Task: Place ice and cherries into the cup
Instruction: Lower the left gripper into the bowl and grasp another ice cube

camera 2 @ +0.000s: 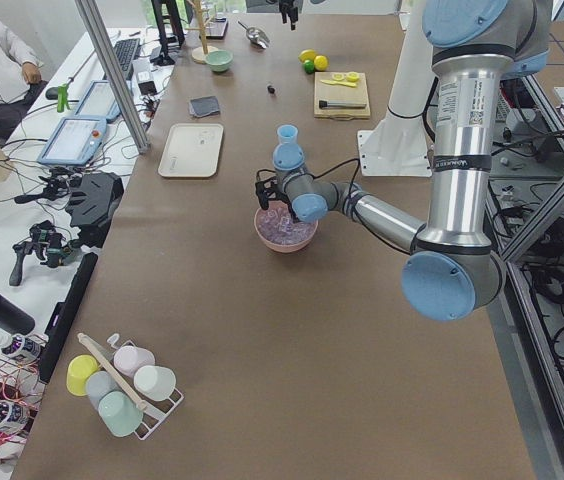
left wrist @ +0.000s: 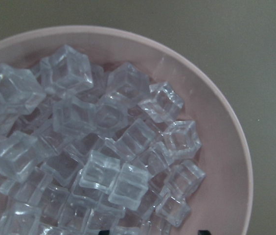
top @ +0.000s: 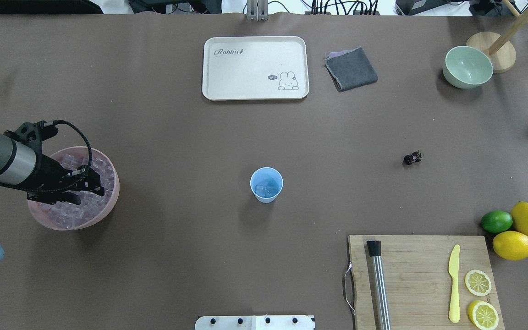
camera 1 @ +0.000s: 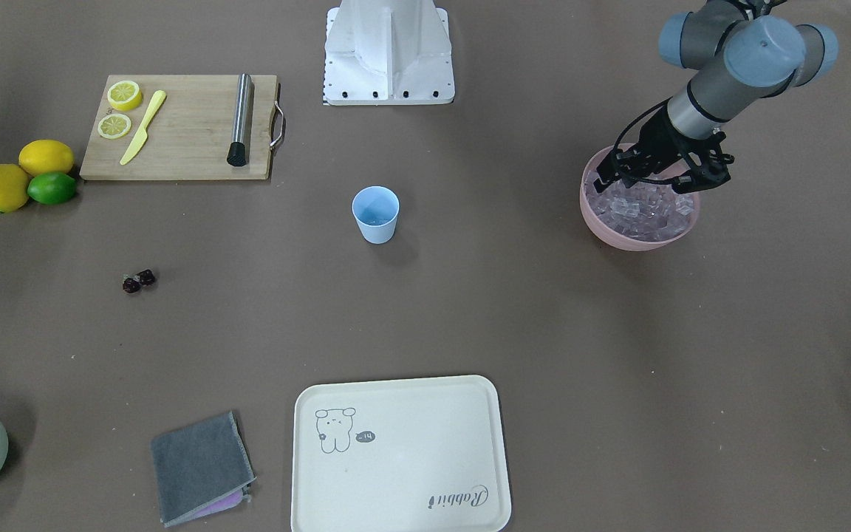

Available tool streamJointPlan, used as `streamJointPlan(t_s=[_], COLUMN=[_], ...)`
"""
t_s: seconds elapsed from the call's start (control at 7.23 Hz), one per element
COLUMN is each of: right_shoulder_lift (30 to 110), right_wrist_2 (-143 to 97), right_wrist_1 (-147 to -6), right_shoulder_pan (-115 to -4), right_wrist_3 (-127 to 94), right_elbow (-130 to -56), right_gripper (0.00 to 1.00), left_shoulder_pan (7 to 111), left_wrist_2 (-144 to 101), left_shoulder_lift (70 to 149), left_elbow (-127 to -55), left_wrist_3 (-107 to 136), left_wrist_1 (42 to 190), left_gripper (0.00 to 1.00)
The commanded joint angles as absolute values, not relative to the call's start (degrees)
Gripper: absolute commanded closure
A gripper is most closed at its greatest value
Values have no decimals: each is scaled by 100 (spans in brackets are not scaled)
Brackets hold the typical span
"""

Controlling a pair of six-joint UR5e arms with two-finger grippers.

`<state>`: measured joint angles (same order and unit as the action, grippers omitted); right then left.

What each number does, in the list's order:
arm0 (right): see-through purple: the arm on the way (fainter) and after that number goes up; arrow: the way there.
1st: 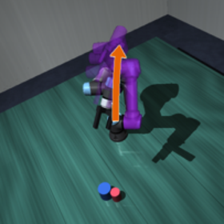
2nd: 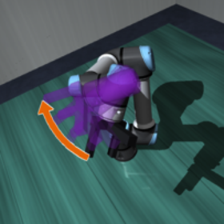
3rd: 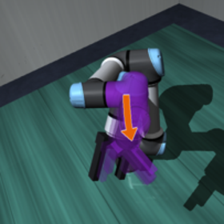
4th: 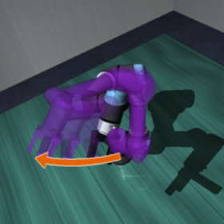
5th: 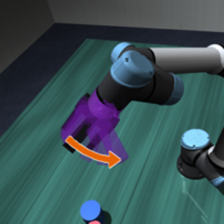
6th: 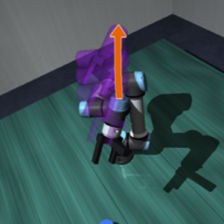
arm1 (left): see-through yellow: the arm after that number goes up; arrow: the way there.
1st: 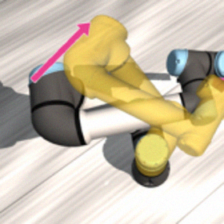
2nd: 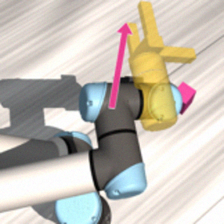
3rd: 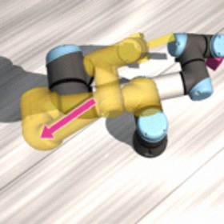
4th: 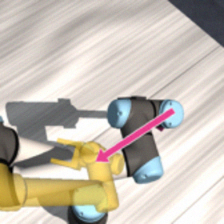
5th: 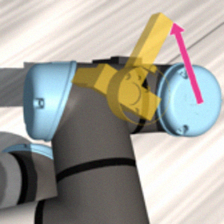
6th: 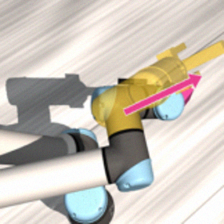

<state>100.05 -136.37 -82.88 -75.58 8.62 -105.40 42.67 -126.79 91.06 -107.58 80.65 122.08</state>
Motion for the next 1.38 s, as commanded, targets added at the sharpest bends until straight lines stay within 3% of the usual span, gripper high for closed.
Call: streamJointPlan(t_s=[0.0,0.69,0.83,0.97,1.11,1.25], right_shoulder_lift=[10019,10107,10107,10107,10107,10107], right_wrist_2=[-13649,-13913,-13913,-13922,-13922,-13948], right_wrist_1=[-8288,-8297,-8297,-8297,-8297,-8297], right_shoulder_pan=[-7559,-7594,-7594,-7594,-7594,-7602], right_wrist_3=[853,844,844,844,844,844], right_elbow=[-10616,-10661,-10661,-10661,-10670,-10679], right_gripper=[0,0,0,0,0,0], left_shoulder_pan=[4263,4131,4122,4122,4122,4122], left_wrist_2=[-12691,-12639,-12630,-12630,-12639,-12639], left_shoulder_lift=[9105,9105,9097,9088,9097,9088], left_elbow=[-10679,-10591,-10573,-10565,-10573,-10573], left_wrist_3=[8286,8323,8323,8367,8480,8481], left_wrist_1=[12348,12393,12393,12393,12384,12384], left_gripper=[33,37,43,58,82,100])
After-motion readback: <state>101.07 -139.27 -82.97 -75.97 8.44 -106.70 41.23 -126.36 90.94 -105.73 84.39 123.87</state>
